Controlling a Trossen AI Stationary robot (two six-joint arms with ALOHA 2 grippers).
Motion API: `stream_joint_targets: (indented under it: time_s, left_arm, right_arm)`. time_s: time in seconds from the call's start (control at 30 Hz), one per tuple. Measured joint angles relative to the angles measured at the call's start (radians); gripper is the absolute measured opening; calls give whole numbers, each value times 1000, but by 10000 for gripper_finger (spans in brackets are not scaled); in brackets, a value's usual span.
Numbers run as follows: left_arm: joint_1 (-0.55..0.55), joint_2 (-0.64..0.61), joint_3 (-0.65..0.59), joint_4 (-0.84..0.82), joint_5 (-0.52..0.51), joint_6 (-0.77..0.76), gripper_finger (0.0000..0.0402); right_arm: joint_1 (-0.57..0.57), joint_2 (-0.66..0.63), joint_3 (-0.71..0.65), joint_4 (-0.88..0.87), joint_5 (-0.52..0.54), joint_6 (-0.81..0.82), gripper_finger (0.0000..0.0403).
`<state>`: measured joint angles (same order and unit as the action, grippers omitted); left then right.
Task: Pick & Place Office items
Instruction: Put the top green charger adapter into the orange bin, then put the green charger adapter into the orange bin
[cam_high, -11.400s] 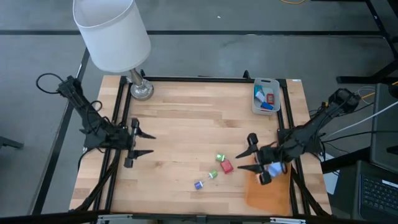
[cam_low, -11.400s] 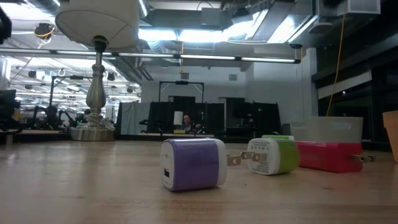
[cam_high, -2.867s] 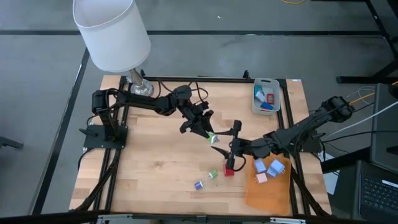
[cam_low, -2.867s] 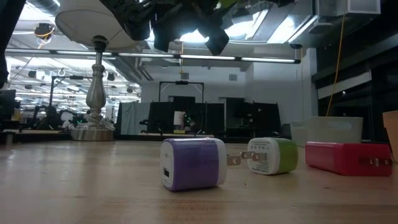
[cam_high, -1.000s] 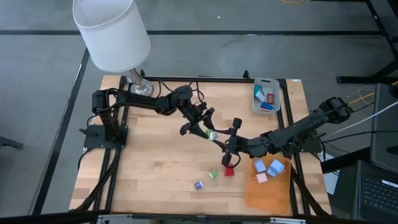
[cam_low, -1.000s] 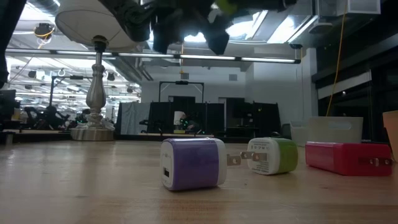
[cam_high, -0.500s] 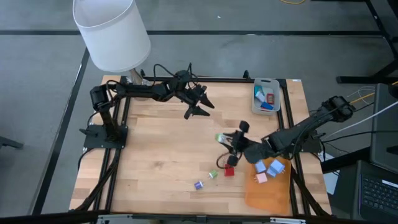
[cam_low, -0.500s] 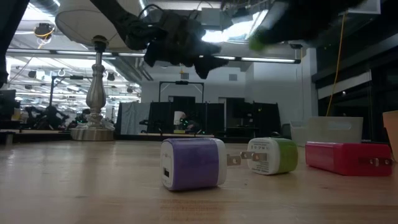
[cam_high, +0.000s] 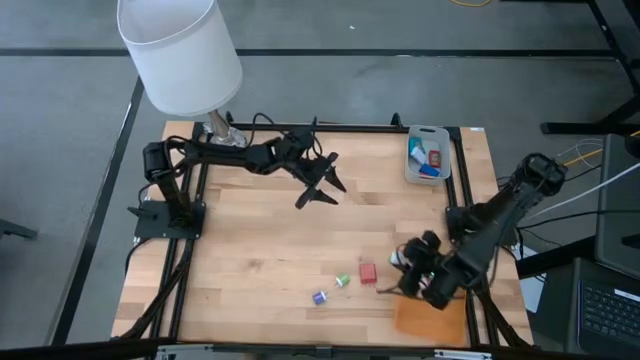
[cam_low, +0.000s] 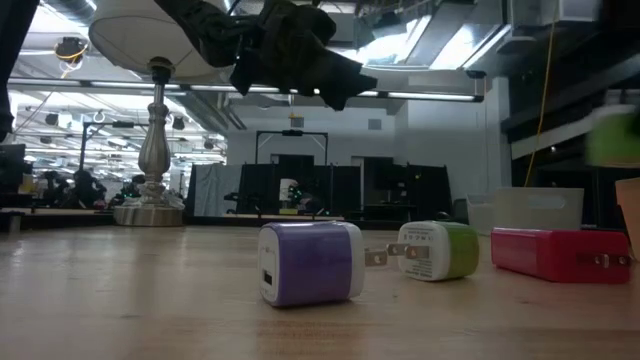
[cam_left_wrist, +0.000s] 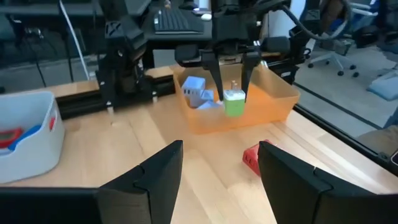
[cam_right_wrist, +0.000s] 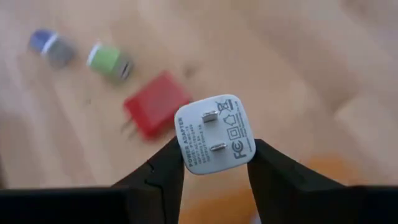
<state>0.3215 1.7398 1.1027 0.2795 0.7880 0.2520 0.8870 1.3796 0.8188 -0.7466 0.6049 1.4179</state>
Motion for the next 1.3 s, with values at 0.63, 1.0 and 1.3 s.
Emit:
stream_joint_targets:
  time_s: [0.63, 1.0, 1.3]
  left_arm:
    - [-19, -10, -1, -3, 2, 16, 198]
    - [-67, -9, -2, -194, -70, 121, 234]
    - [-224, -4, -2, -253, -194, 1, 244]
  right_arm:
    - [288, -2, 0, -32, -211, 537, 158]
    - [248, -2, 0, -6, -149, 581, 283]
    - [244, -2, 0, 18, 16, 535, 265]
